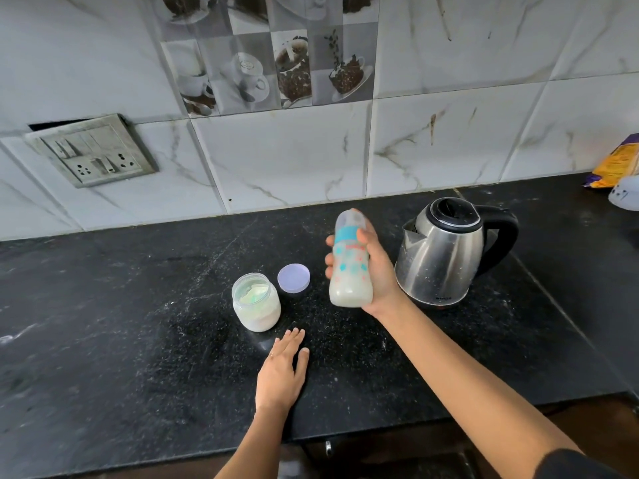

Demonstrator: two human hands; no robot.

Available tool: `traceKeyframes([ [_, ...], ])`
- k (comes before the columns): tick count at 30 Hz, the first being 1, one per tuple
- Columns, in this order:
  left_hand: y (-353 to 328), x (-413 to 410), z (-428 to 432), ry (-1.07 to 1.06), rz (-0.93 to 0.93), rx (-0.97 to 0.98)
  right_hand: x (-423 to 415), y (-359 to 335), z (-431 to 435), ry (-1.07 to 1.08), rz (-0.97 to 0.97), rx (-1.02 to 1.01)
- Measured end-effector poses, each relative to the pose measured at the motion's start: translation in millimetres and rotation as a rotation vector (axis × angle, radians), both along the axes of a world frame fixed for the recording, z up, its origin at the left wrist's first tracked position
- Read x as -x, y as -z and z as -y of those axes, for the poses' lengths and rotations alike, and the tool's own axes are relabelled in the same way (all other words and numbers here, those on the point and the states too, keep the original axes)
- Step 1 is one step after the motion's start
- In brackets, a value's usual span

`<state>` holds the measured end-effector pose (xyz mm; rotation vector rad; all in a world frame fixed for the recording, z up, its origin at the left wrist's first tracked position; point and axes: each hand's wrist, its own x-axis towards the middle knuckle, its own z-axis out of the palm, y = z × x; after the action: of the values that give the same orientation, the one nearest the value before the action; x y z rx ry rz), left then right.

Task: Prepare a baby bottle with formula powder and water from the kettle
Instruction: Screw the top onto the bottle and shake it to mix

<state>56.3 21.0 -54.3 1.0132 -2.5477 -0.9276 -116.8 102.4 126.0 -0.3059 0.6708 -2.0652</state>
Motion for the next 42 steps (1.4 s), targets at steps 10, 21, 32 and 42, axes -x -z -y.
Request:
traceKeyframes([
  [10,3,1,1,-0.001,-0.008,0.013,9,-11,7,0.045,0.113,0.024],
  [21,4,1,1,0.001,-0.002,0.027,13,-3,1,0.110,0.249,0.007],
  [32,3,-1,1,0.003,-0.006,0.009,5,0,0,0.070,0.134,-0.055],
  [42,3,0,2,0.006,0.000,0.006,-3,1,-2,0.042,0.057,-0.066],
])
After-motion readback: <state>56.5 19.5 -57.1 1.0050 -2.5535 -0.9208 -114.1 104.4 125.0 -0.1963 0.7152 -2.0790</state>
